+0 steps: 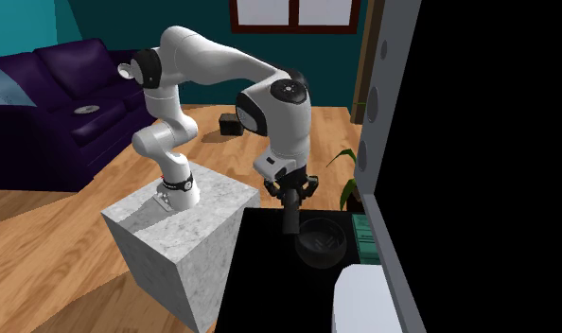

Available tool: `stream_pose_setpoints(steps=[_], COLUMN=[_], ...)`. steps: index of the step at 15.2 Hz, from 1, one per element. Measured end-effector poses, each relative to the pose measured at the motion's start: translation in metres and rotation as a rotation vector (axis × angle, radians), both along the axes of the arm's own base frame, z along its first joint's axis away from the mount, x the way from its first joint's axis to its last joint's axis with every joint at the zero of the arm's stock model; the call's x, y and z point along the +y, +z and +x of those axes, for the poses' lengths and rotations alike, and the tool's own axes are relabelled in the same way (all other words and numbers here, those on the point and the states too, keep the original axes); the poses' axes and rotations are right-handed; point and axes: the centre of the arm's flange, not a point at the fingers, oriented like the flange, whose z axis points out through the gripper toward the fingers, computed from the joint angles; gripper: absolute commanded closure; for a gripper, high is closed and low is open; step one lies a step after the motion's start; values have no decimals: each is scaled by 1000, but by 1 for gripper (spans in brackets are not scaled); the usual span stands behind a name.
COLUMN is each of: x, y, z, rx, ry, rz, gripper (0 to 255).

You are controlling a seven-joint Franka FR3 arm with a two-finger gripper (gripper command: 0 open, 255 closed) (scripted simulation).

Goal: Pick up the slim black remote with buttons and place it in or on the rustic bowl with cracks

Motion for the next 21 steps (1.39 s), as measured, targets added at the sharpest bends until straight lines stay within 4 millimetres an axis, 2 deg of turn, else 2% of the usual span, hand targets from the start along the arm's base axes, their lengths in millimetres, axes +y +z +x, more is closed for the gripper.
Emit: stream_pose_setpoints(steps=[5,7,17,21], x=[10,12,13,14], y=[-7,-10,-59,-62], z=[65,84,91,90], rx=[-1,0,-2,-5], ry=[1,0,0,1], rz=[0,0,0,0], gripper=[255,255,255,255])
